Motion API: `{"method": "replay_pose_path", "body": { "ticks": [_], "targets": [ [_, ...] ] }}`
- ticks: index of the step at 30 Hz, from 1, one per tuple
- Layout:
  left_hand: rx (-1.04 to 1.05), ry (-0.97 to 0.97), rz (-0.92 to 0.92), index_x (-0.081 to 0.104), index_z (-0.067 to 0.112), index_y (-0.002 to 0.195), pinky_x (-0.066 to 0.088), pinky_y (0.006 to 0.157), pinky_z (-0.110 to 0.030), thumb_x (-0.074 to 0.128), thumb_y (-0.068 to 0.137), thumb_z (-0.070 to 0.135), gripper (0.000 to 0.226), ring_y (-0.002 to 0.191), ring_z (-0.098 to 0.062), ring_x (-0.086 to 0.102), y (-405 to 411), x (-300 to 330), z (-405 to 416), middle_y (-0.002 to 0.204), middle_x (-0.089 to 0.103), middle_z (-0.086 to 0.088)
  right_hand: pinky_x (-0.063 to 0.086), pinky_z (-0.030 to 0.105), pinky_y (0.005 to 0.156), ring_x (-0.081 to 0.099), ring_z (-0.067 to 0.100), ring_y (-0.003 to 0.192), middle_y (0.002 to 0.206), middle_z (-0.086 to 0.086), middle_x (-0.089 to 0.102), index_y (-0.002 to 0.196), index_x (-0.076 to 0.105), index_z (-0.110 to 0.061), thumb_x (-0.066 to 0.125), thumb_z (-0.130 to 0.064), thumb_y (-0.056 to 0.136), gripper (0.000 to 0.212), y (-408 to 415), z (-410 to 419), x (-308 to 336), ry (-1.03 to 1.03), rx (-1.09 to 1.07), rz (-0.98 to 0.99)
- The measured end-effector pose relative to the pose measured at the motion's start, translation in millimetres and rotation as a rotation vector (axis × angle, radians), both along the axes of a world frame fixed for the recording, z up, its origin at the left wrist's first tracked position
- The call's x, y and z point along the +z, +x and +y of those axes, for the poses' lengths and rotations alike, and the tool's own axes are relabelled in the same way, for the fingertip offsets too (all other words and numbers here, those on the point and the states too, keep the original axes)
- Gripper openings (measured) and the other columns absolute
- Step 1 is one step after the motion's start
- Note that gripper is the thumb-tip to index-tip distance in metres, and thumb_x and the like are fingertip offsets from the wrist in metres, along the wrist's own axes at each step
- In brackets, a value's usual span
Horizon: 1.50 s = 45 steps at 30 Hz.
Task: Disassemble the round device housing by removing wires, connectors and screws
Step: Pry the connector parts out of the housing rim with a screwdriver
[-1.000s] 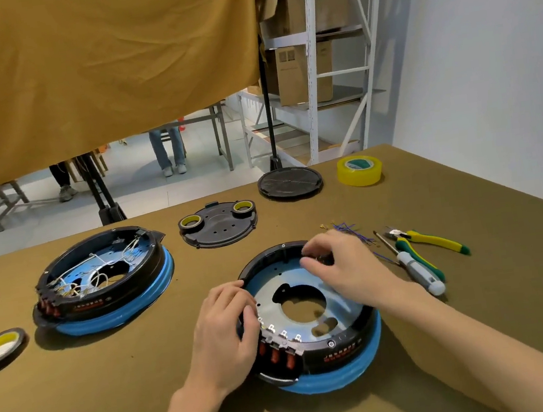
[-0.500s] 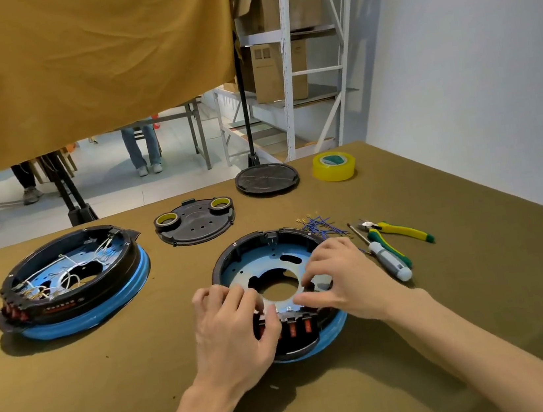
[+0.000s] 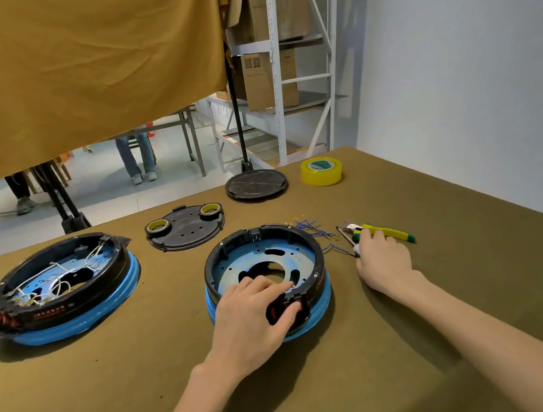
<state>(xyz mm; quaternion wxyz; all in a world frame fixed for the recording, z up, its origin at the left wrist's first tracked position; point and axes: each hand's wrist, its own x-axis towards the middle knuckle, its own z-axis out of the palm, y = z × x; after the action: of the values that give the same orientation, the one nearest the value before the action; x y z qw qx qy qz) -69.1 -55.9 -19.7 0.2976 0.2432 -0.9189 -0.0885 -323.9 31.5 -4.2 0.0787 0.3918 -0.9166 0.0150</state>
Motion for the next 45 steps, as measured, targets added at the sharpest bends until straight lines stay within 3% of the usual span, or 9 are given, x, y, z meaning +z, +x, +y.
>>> {"method": "replay_pose_path", "body": {
  "ticks": [5,10,13,18,23,30,36,39,45],
  "targets": [
    [-0.012,0.007,-0.035,0.063,0.043,0.133,0.044,0.086,-0.022,0.041,0.095,0.07,0.052,0.099,0.002,0.053,0.6,1.0,-2.5,0.111,0.066,0.024,0.045,0.036,0.067,0.062,0.03,0.094,0.117,0.012,0.058,0.117,0.053,-0.01,0.046,-0.022,0.105,0.018,-2.1,5.8,9.0,-0.177,-0.017,-0.2],
    [-0.01,0.011,-0.005,0.07,0.041,0.121,0.046,0.08,-0.018,0.047,0.092,0.068,0.046,0.095,0.003,0.056,-3.9,3.0,-5.5,0.105,0.068,0.024,0.047,0.033,0.063,0.067,0.018,0.075,0.096,-0.002,0.063,0.107,0.048,-0.023,0.04,-0.027,0.105,0.009,3.7,21.7,25.0,-0.593,0.056,-0.766],
    [-0.012,0.014,-0.004,0.07,0.042,0.119,0.044,0.08,-0.015,0.048,0.09,0.069,0.045,0.094,0.005,0.055,-8.1,4.1,-9.9,0.105,0.067,0.025,0.049,0.044,0.072,0.056,0.019,0.07,0.082,0.001,0.064,0.096,0.051,-0.022,0.041,-0.034,0.097,0.016,14.5,28.2,29.7,-0.689,0.159,-0.88],
    [-0.01,0.008,0.005,0.069,0.042,0.119,0.045,0.078,-0.018,0.046,0.091,0.071,0.047,0.092,0.004,0.054,-13.5,0.9,-14.7,0.103,0.067,0.026,0.036,0.035,0.056,0.044,0.016,0.056,0.059,-0.001,0.049,0.07,0.044,-0.019,0.024,-0.082,0.088,0.068,25.2,44.9,9.3,-0.448,0.344,-0.362],
    [-0.03,-0.014,0.048,0.068,0.039,0.127,0.052,0.078,-0.025,0.05,0.094,0.063,0.045,0.095,0.002,0.058,-18.6,-5.9,-15.3,0.109,0.07,0.022,0.036,0.032,0.055,0.052,0.022,0.056,0.051,0.002,0.047,0.058,0.038,-0.018,0.007,-0.088,0.084,0.081,24.3,55.3,-3.5,-0.29,0.311,0.01],
    [-0.054,-0.032,0.123,0.072,0.037,0.122,0.05,0.084,-0.025,0.055,0.094,0.057,0.038,0.104,0.002,0.063,-21.9,-10.8,-13.4,0.111,0.074,0.021,0.047,0.036,0.063,0.047,0.023,0.051,0.048,0.001,0.045,0.057,0.043,-0.015,0.007,-0.088,0.085,0.086,15.7,61.3,-12.6,-0.266,0.304,0.113],
    [-0.046,0.025,0.131,0.073,0.036,0.12,0.041,0.085,-0.018,0.059,0.089,0.057,0.04,0.098,0.002,0.065,-20.7,-3.8,-10.6,0.107,0.075,0.02,0.041,0.032,0.055,0.042,0.021,0.047,0.044,-0.001,0.041,0.053,0.038,-0.018,0.01,-0.088,0.087,0.083,17.8,56.8,-8.3,-0.307,0.335,0.119],
    [-0.043,0.042,0.116,0.072,0.034,0.125,0.044,0.086,-0.023,0.07,0.09,0.051,0.039,0.099,0.0,0.065,-20.2,-3.0,-12.3,0.111,0.075,0.018,0.037,0.029,0.052,0.035,0.018,0.044,0.043,-0.003,0.037,0.052,0.036,-0.019,0.012,-0.087,0.089,0.081,17.8,53.9,-5.4,-0.309,0.366,0.136],
    [-0.042,0.038,0.093,0.071,0.038,0.124,0.049,0.085,-0.03,0.05,0.092,0.065,0.047,0.098,0.003,0.061,-21.4,-1.8,-11.6,0.111,0.074,0.022,0.028,0.028,0.044,0.034,0.013,0.042,0.043,-0.004,0.039,0.05,0.038,-0.02,0.012,-0.087,0.089,0.082,19.0,55.4,-5.5,-0.262,0.393,0.172]
  ]
}}
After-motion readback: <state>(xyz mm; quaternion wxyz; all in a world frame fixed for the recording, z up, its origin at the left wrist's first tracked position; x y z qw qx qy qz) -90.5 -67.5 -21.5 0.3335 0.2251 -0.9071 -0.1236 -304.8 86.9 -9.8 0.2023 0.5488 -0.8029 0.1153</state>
